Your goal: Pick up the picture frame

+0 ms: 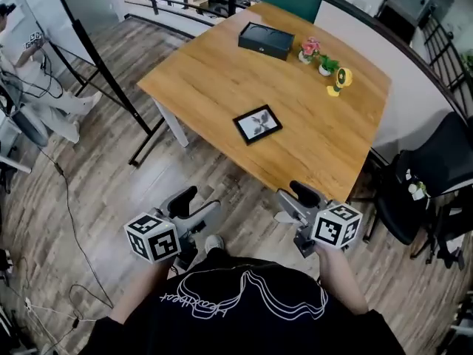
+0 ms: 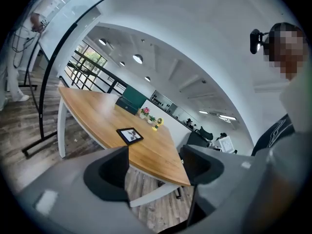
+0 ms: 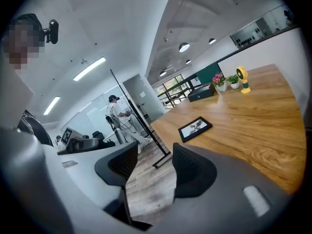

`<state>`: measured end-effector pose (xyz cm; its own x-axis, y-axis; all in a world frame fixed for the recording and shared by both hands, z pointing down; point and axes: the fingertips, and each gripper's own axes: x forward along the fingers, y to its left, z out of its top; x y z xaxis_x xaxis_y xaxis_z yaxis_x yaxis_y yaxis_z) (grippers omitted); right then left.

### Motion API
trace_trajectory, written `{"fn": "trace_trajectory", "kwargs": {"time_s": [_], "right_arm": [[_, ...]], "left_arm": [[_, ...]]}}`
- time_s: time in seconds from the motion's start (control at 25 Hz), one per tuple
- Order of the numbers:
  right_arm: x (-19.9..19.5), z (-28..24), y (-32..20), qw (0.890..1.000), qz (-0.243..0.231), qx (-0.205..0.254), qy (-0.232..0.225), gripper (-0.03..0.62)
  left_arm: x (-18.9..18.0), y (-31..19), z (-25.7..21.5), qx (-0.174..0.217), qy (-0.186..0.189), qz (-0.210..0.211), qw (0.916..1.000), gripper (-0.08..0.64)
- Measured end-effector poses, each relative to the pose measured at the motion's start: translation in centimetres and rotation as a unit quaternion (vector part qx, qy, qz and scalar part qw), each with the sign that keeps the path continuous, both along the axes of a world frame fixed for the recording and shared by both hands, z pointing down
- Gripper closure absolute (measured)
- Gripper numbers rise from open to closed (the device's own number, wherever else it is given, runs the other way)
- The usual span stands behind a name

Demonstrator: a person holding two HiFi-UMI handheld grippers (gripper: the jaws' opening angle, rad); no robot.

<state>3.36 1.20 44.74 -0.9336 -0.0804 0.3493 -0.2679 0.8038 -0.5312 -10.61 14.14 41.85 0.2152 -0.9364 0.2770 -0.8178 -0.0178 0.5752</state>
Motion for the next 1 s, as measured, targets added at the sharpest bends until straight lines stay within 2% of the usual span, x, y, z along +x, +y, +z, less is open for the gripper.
{"fn": "trace_trajectory", "kwargs": {"time_s": [0.2, 0.36, 0.6, 0.8, 1.0], "right_arm": [[-7.1, 3.9, -4.6, 0.997, 0.054, -0.009, 0.054, 0.36], [-10.6, 6.6, -8.2, 0.992, 0.097, -0.018, 0.077, 0.36], [-12.3, 10.3, -11.4, 0.983, 0.137, -0.032, 0.12, 0.358], [-13.1, 12.5, -15.0, 0.975, 0.161, -0.055, 0.141, 0.344], [-13.5, 14.8, -17.2, 0.965, 0.19, -0.094, 0.156, 0.344]], "left_arm": [[-7.8, -3.3, 1.4, -0.027, -0.003, 0.026, 0.9993, 0.224], [-11.9, -5.6, 3.7, -0.042, -0.012, 0.044, 0.9981, 0.224], [-13.2, -8.9, 6.7, -0.068, 0.002, 0.073, 0.995, 0.224], [-13.6, -12.6, 7.0, -0.078, -0.002, 0.094, 0.9924, 0.224], [-14.4, -15.4, 7.7, -0.098, 0.001, 0.107, 0.9894, 0.225]]}}
